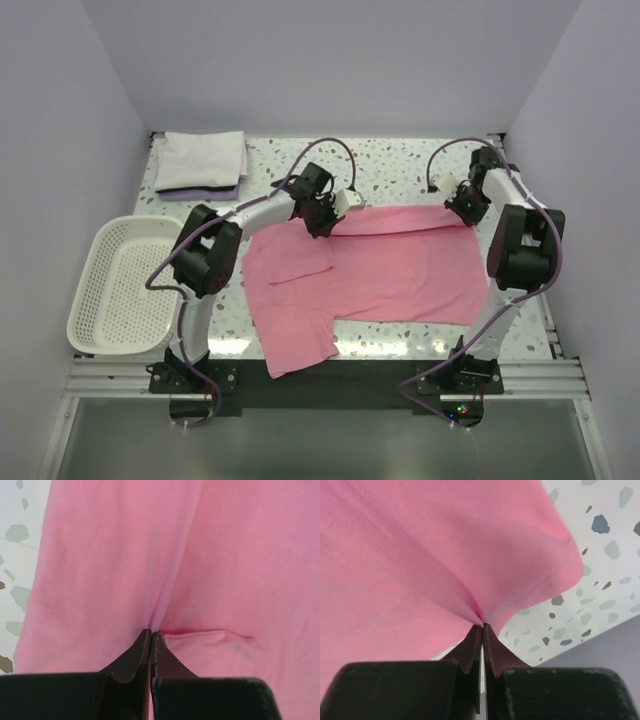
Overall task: Fold and stack the t-shirts
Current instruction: Fold the tshirt
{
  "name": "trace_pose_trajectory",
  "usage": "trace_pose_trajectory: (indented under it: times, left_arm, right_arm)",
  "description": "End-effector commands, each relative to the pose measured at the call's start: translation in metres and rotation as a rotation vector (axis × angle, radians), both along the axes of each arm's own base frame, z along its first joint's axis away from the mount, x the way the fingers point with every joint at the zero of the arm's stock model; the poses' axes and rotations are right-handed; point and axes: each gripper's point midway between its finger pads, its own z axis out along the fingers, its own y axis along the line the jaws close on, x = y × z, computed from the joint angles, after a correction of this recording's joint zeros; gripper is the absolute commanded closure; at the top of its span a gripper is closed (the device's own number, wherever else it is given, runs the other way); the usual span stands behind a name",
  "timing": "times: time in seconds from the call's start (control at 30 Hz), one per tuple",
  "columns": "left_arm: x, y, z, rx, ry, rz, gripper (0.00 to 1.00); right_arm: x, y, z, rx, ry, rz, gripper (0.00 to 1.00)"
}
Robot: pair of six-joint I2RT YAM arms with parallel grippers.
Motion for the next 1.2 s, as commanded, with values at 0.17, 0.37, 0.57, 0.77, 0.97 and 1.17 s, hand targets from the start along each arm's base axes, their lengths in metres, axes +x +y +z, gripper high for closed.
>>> trace_pose_trajectory:
  times: [0.17,0.37,0.57,0.77,0.97,1.17]
  left_arm:
    - [-0.006,0.0,0.023,-0.032,-0.028,-0.024,1.0]
    - [-0.016,0.0,0.006,-0.01,0.04,-0.047,0.88]
    - [-0.008,0.015,0.026,-0.102,0.076,0.027,0.68]
    - [0.038,0.073,0.051,-0.198,0.057,0.263,0.64]
    - [0.062,0.127,0.027,-0.105,0.058,0.466,0.64]
    - [0.062,0.164,-0.011,-0.023,0.147,0.577,0.66]
  right_arm:
    - [-0.013,-0.004,0.022,-0.047,-0.026,0.026,1.0]
    - [-0.023,-0.003,0.005,-0.042,0.032,0.042,0.95]
    - [-0.034,0.01,0.026,0.087,0.099,0.017,0.6]
    - [-0.007,0.029,0.05,0.256,0.088,-0.124,0.57]
    - [0.013,0.037,0.025,0.284,0.071,-0.251,0.6]
    - [0.025,0.027,-0.016,0.24,0.057,-0.337,0.6]
